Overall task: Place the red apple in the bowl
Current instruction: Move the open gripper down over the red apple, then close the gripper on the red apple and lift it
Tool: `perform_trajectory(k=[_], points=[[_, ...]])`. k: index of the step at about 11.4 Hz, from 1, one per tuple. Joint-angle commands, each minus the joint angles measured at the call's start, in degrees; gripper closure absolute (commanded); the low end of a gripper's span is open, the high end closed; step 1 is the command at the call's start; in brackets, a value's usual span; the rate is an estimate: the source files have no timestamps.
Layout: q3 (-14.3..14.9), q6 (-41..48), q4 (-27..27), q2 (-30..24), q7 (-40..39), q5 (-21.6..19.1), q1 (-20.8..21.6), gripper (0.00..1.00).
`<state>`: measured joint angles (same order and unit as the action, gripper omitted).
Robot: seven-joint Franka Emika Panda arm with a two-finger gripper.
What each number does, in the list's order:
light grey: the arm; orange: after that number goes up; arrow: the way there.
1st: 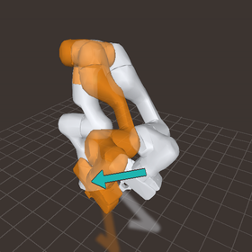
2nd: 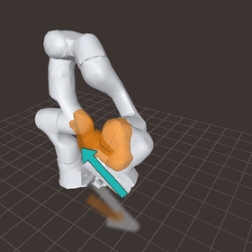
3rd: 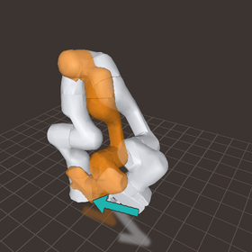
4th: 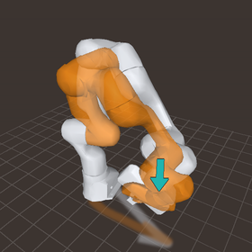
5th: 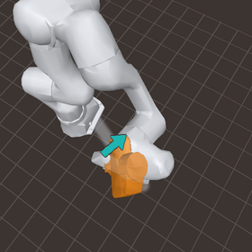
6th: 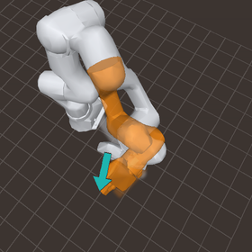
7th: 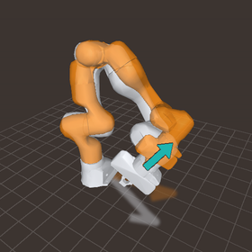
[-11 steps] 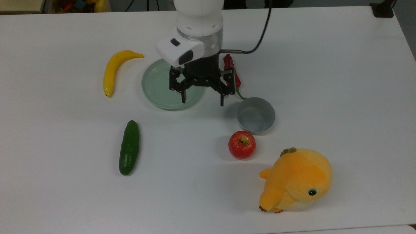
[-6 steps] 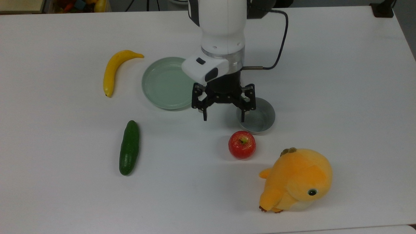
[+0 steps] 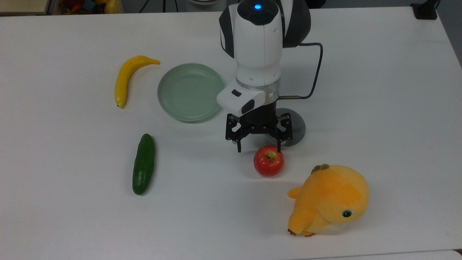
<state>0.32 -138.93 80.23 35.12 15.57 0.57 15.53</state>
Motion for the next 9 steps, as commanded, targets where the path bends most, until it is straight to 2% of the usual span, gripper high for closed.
perform_trajectory(k=[1, 4, 9], points=[[0.1, -3.6, 0.2, 1.8, 1.2, 0.2, 1.0, 0.0], [0.0, -5.6, 0.5, 3.3, 1.2, 0.8, 1.5, 0.0], [-0.9, -7.9, 1.2, 4.6, 3.3, 5.5, 1.7, 0.0]])
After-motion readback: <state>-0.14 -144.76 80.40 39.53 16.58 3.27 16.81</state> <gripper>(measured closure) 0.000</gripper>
